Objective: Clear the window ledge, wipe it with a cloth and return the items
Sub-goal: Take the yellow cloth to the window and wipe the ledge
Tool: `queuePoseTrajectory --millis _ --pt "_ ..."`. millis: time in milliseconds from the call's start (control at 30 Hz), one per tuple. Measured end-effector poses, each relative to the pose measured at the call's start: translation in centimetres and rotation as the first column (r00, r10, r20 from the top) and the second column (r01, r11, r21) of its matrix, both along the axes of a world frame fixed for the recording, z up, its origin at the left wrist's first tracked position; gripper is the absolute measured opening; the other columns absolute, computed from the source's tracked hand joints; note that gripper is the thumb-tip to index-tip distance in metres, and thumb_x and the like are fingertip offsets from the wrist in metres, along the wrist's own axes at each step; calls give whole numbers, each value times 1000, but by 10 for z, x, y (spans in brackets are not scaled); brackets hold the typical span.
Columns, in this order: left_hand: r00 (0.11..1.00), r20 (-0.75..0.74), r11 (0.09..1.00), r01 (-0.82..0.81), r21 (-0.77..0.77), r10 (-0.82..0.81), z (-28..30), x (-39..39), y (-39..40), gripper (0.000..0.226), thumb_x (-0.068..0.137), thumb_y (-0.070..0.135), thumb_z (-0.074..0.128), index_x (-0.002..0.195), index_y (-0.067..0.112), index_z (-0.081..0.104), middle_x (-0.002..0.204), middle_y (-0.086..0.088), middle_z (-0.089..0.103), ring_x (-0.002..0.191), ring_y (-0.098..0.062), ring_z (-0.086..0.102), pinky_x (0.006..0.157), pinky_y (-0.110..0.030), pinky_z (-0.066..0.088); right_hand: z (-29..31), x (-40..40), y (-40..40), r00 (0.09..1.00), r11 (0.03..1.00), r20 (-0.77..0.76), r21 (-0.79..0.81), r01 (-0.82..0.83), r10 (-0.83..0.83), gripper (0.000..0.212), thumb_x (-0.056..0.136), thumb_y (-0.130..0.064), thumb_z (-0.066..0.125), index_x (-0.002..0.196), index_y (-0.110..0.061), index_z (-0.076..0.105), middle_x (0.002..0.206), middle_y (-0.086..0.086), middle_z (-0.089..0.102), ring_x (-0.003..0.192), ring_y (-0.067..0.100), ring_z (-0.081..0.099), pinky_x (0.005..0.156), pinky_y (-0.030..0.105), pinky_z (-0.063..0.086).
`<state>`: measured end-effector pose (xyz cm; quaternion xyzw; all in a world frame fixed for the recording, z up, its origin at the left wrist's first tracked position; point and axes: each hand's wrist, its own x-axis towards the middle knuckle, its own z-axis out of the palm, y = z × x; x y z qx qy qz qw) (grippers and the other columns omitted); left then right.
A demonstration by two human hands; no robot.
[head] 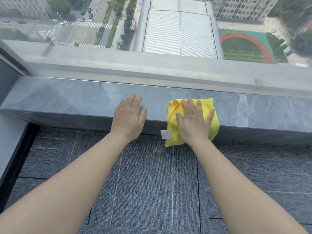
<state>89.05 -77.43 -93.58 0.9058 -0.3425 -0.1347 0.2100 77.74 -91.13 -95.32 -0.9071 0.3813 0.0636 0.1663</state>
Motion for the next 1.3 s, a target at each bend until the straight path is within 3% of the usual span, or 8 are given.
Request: queuePoseTrajectory --millis 167,400,533,600,700,767,1100,1300 --pt "1000 -16 999 -24 -26 23 -4 8 -5 63 80 37 21 134 6 32 148 -17 29 136 -32 24 112 -41 17 0 28 -16 988 995 -112 -16 102 -104 65 93 -50 19 147 -20 -2 159 -4 -7 146 22 -11 111 60 -12" --pt "999 -1 996 -42 -78 42 -5 14 -10 75 75 49 14 132 4 35 145 -19 33 133 -34 28 111 -43 20 -1 65 3 972 973 -41 -4 230 -230 67 94 -46 23 146 -10 -2 158 9 -7 145 30 -8 111 61 -9" --pt "997 34 993 -58 -101 62 -4 13 -10 78 73 51 14 129 2 38 141 -21 38 131 -36 32 109 -45 23 -6 58 14 980 994 191 -77 75 -59 49 90 -38 44 125 -11 24 148 18 27 142 34 19 109 66 2" --pt "997 50 994 -55 -91 60 -5 9 -12 78 73 51 14 127 1 40 139 -22 40 129 -37 33 108 -46 25 -4 44 8 981 996 178 -52 -73 81 45 93 -36 40 130 -9 37 150 12 30 144 30 14 112 60 -4" --pt "998 56 998 -26 -63 30 -6 -1 -23 79 72 51 13 127 2 42 138 -22 42 127 -39 36 107 -47 26 -2 12 -12 954 961 125 -77 -266 274 49 95 -40 32 141 -24 29 157 -1 19 147 22 6 115 50 -9" --pt "998 58 1000 4 -31 -2 -5 -10 -34 81 70 53 10 127 6 43 139 -20 42 126 -38 36 106 -46 26 -1 -7 -26 954 954 59 -79 -290 294 52 95 -47 26 144 -35 17 158 -9 9 147 19 0 113 54 -13" --pt "989 7 988 147 56 -147 -5 -47 -86 65 78 42 19 134 12 34 147 -11 33 137 -26 24 110 -38 17 -3 -64 -82 988 992 -94 -62 114 -119 68 88 -62 15 145 -32 -5 158 -3 -12 145 28 -16 107 69 -6" --pt "996 -11 996 83 29 -83 -3 -43 -79 67 79 44 18 132 7 37 144 -15 38 134 -30 31 112 -40 21 1 -23 -79 934 938 -83 7 348 -346 91 82 -70 24 146 -12 -4 157 14 -11 142 40 -14 105 70 -7"
